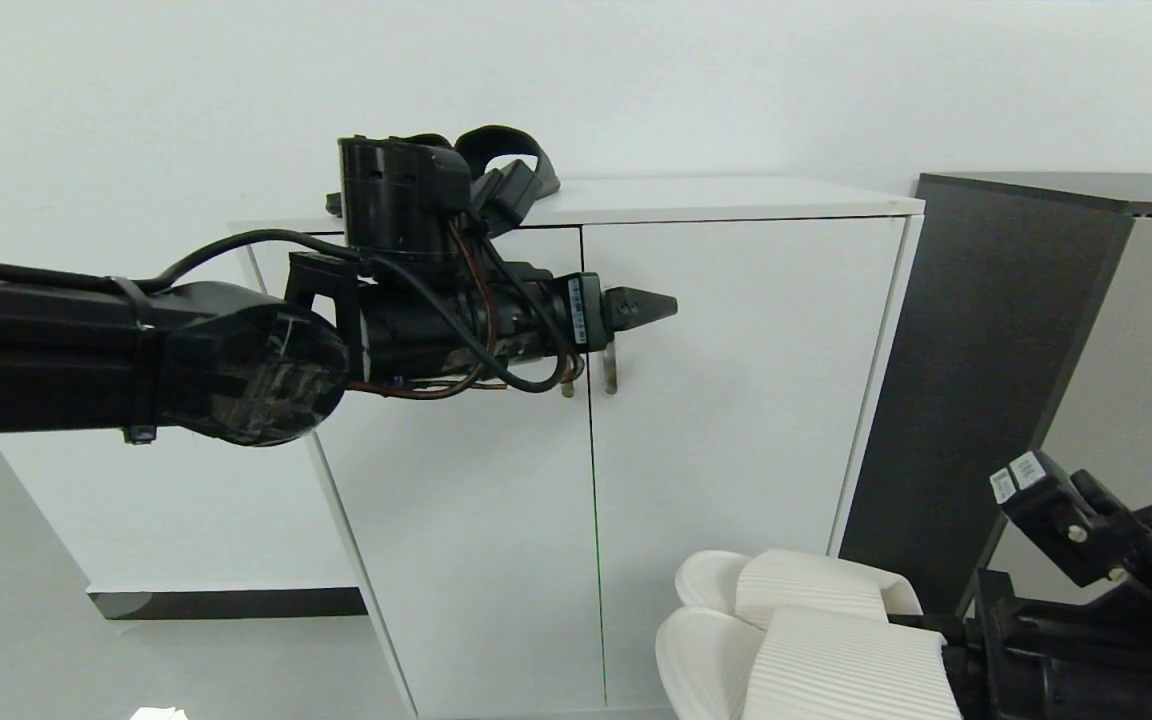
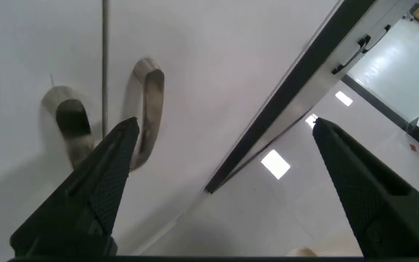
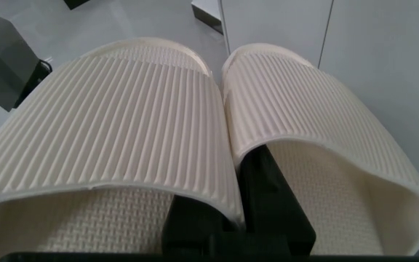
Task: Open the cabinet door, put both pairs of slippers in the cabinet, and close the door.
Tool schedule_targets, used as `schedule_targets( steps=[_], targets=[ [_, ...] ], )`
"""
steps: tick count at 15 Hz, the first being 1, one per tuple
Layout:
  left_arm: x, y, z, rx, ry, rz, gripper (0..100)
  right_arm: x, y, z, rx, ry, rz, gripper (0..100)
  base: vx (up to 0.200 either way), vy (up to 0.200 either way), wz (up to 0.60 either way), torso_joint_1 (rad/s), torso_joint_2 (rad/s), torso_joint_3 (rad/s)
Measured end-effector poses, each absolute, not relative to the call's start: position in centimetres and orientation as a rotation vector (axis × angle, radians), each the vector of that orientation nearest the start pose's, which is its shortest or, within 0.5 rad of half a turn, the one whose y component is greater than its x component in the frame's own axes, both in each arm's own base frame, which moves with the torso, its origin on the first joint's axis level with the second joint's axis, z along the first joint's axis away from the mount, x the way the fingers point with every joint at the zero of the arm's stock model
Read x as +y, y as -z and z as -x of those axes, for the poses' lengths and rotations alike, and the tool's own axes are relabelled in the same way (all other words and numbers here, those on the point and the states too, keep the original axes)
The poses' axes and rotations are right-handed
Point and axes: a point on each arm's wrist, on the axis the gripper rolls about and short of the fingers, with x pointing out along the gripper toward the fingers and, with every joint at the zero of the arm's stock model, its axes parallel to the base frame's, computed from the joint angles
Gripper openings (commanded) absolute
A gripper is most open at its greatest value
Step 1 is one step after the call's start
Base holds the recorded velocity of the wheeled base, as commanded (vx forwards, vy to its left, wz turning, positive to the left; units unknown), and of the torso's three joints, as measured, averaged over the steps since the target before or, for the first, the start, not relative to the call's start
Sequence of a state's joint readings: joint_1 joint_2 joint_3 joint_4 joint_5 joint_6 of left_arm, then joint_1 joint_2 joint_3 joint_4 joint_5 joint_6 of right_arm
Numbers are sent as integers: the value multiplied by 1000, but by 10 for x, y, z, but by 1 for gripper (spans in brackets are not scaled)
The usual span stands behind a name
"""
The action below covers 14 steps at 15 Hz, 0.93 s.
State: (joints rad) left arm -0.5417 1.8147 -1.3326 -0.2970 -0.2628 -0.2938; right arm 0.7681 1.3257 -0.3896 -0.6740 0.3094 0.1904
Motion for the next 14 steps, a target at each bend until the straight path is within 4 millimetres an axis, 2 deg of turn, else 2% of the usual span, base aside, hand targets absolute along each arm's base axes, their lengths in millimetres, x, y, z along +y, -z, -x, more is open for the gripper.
schedule_targets(
  steps=[7, 12, 13, 14],
  targets=[
    [-197, -254, -325, 302, 756, 256, 100, 137, -169, -131, 368, -1041, -109, 0, 0, 0, 0, 0, 0, 0],
    [-197, -253, -329, 303, 751, 260, 100, 136, -170, -131, 365, -1042, -109, 0, 0, 0, 0, 0, 0, 0],
    [-197, -253, -329, 303, 750, 261, 0, 136, -170, -131, 364, -1044, -109, 0, 0, 0, 0, 0, 0, 0],
    [-197, -253, -329, 303, 748, 261, 0, 136, -170, -131, 364, -1044, -110, 0, 0, 0, 0, 0, 0, 0]
  ],
)
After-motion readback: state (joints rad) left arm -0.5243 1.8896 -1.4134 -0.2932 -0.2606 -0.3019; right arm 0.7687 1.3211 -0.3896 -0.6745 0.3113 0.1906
